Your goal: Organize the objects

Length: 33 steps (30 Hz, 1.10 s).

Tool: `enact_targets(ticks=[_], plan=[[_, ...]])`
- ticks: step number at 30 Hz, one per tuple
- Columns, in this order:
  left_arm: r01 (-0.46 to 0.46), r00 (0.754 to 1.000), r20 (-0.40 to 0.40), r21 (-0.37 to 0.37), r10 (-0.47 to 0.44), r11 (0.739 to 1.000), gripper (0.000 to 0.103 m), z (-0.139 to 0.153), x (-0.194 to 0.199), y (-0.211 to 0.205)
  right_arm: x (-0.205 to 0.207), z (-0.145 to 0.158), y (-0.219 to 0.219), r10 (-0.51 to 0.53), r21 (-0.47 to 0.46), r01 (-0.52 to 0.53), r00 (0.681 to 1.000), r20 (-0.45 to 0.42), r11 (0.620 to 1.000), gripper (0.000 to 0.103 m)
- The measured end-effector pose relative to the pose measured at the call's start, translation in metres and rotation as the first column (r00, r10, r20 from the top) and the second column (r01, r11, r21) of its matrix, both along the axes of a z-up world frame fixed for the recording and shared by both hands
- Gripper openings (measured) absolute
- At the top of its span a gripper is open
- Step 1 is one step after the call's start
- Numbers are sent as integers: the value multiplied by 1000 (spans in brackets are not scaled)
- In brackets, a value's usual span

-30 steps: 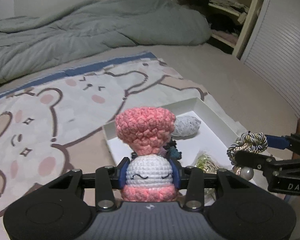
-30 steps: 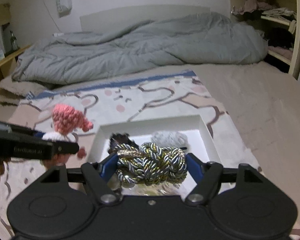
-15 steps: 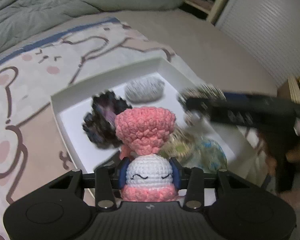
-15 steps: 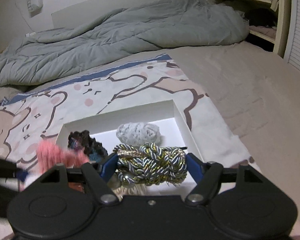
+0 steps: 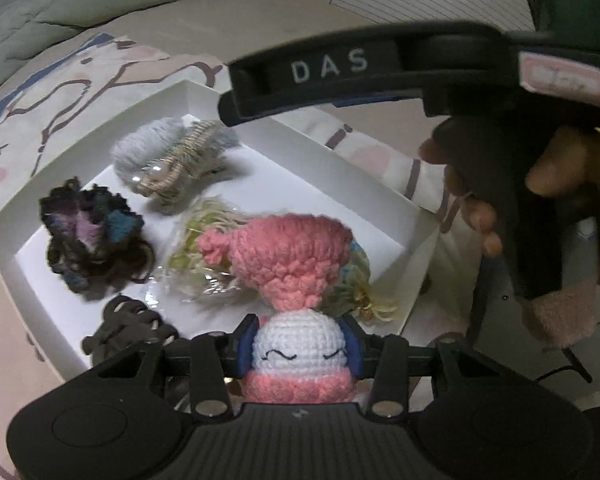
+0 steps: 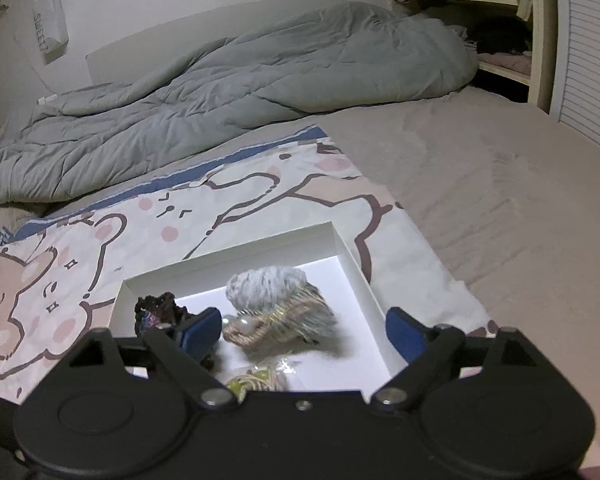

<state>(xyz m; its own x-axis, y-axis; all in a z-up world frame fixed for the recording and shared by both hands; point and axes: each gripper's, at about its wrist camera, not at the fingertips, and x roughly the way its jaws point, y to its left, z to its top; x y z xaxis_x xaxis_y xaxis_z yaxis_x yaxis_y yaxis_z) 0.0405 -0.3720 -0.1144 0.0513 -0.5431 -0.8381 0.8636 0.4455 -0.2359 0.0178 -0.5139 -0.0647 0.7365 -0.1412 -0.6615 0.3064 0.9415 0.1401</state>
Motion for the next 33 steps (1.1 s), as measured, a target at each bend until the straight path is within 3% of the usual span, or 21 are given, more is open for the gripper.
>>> enact_targets(ticks=[1,2,16,20,25,33], plan=[[-6,1000,12,6,6,1000,71,0,-2,-1,-2,1,0,1,3,-1,1000,0,1000,90],[-8,1000,28,12,8,1000,73,0,-3,-1,-3,1,0,3,5,-3,1000,-1,1000,90],[-72,997,36,-13,72,997,74,17,4,14,-12,8,16,69,-8,-69,997,-27,998,90],[-119,992,41,-26,120,993,74,26,10,25,-20,18,19,77,-18,-77,997,-11,997,95],[-198,976,84,-48,201,979,85,45,14,46,-34,31,23,74,-21,-74,997,12,997,98],[-327,935,108,-104,338,939,92,80,14,89,-60,58,37,91,-50,-88,994,61,995,103]])
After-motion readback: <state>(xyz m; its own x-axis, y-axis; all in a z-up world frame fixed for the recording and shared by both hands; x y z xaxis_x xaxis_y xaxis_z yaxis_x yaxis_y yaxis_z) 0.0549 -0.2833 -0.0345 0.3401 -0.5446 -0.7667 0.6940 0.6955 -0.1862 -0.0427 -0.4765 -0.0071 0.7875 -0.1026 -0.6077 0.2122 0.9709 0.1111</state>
